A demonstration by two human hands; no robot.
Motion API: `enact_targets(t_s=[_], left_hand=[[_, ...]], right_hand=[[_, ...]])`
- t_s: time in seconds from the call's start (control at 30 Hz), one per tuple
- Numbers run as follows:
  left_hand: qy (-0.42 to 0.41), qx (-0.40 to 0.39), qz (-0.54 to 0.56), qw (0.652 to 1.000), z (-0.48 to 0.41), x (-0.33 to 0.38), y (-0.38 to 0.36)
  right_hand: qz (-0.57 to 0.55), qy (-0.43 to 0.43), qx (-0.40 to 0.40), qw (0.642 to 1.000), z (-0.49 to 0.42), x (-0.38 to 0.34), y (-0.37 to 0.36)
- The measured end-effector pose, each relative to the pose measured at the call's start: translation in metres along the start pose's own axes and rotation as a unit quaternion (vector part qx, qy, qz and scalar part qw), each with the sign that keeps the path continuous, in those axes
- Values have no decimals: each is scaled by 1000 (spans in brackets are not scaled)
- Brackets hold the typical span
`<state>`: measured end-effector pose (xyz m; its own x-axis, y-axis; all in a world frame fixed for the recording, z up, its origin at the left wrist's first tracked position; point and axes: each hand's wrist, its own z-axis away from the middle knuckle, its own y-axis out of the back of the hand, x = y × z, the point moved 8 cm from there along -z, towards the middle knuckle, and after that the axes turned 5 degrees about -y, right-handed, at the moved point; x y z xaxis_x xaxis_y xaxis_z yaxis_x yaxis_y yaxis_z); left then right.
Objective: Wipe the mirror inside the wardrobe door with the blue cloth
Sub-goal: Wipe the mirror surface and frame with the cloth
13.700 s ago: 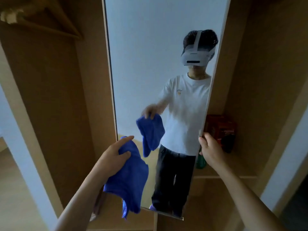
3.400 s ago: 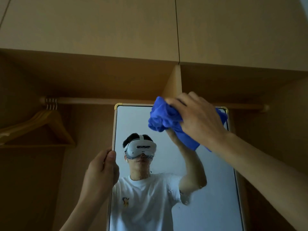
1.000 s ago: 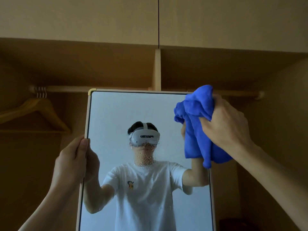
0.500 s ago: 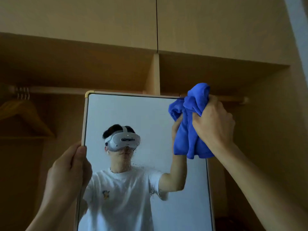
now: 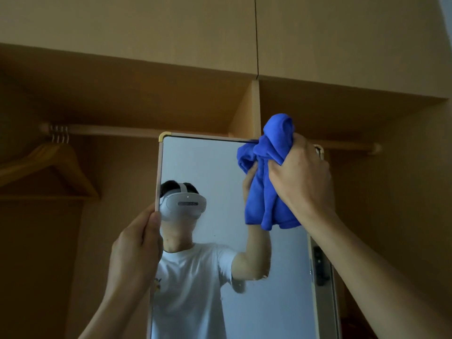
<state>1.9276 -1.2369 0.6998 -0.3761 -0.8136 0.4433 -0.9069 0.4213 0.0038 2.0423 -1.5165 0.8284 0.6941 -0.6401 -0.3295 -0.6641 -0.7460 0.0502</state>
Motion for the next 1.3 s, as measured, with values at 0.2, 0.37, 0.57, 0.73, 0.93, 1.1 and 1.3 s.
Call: enact_targets(t_s=[0.2,0.37,0.57,0.73,0.93,1.1,1.3], left_hand=[[1,-21,49,999,-1,-4,-5],[-2,-21,32,999,0,0,-1],[7,-61,22,998,0,-1,2],[25,-89,58,994,4,0,6],[48,-94,88,991,7,-4,7],[71,-98,167,979,15,-13,4],[106,-101,226,963,25,-25,8]], right_hand=[[-9,41,1,999,15,-53,-12],[-22,111,1,994,38,-116,-22],[-10,237,-58,970,64,-160,-36],[-49,312,-195,928,62,-158,-33],[-22,390,-193,900,77,-160,-32],[-33,409,-171,896,105,-151,-34],[-63,395,-190,897,152,-129,-42]])
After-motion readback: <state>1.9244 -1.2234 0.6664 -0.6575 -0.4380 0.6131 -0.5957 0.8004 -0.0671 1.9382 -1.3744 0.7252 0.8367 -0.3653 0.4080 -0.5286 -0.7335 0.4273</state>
